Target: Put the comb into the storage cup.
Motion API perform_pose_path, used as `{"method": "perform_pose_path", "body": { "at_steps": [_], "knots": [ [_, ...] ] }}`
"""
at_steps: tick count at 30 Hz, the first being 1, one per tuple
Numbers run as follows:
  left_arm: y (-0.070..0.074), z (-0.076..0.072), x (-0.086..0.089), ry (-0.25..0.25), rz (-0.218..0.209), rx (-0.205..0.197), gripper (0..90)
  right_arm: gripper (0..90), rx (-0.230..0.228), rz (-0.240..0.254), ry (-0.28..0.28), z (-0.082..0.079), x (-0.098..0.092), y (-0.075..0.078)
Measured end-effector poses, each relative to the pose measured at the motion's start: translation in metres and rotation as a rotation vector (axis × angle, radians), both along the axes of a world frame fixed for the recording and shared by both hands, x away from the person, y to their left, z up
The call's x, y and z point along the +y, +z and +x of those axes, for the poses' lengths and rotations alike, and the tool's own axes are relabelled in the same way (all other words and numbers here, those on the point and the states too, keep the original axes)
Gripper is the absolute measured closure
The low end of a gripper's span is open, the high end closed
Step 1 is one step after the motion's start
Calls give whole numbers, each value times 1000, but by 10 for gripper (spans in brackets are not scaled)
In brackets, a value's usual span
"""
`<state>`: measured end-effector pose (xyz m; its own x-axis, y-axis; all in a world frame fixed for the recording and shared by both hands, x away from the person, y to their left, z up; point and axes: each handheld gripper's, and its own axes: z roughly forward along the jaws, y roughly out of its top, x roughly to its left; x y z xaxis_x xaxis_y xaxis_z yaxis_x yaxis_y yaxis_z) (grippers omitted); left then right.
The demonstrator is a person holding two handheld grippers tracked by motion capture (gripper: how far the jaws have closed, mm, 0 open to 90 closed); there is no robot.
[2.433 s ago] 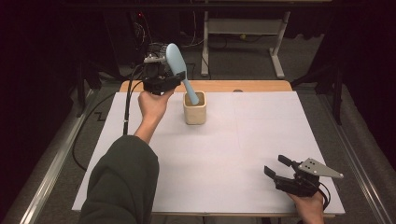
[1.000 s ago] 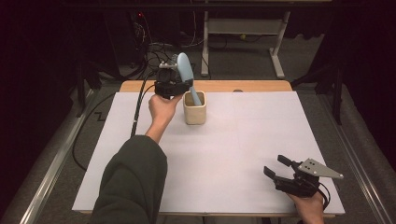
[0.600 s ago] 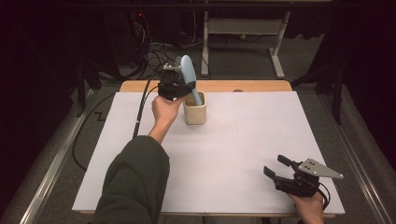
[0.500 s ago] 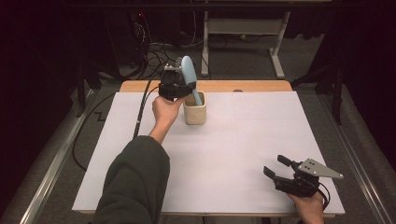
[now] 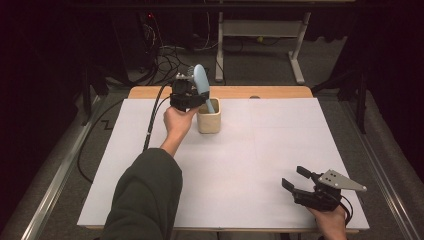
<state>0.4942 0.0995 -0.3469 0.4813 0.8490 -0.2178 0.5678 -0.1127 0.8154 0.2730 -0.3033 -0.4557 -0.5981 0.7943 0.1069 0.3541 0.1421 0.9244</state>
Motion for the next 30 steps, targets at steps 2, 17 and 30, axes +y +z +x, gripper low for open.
{"method": "perform_pose_path", "body": {
  "at_steps": [2,17,30],
  "knots": [
    [-1,0,0,0,3,4,540,258,2,-1,-1,0,0,0],
    [-6,-1,-3,-5,23,6,540,264,-13,-8,0,-1,2,0],
    [-14,0,-5,-2,28,18,537,264,-8,-12,0,0,2,0]
  ]
}}
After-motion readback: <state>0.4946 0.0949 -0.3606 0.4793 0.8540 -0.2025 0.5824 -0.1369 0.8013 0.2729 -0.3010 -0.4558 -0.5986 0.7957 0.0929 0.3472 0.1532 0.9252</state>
